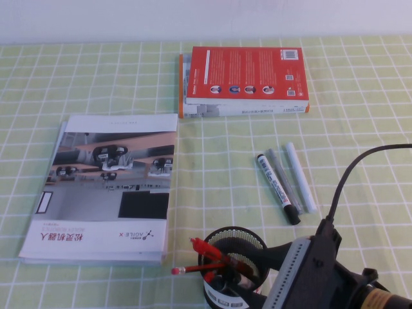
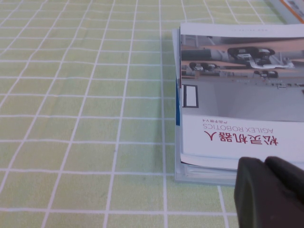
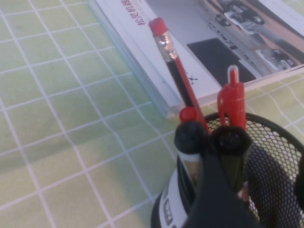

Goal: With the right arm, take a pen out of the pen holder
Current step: 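Take a marker out of the pen holder and lay it on the table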

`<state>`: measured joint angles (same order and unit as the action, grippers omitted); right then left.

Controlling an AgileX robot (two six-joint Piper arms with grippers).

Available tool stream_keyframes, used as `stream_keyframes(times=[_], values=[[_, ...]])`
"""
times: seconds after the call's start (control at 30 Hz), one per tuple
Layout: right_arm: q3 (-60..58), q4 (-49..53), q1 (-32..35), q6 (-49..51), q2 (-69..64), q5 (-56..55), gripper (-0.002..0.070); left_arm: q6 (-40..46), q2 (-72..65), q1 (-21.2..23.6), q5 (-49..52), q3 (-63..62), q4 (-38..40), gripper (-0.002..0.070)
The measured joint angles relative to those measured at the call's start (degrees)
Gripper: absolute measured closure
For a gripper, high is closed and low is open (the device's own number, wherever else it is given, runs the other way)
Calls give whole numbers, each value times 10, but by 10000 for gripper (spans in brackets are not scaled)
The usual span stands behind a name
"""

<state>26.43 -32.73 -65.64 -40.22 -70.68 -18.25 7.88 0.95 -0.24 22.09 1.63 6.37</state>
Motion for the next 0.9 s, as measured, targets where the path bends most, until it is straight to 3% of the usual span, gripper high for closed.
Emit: stream_keyframes(times=[0.9], values=[[18, -1, 0, 1, -33, 1, 365, 0, 0, 0, 0, 0, 0, 680]])
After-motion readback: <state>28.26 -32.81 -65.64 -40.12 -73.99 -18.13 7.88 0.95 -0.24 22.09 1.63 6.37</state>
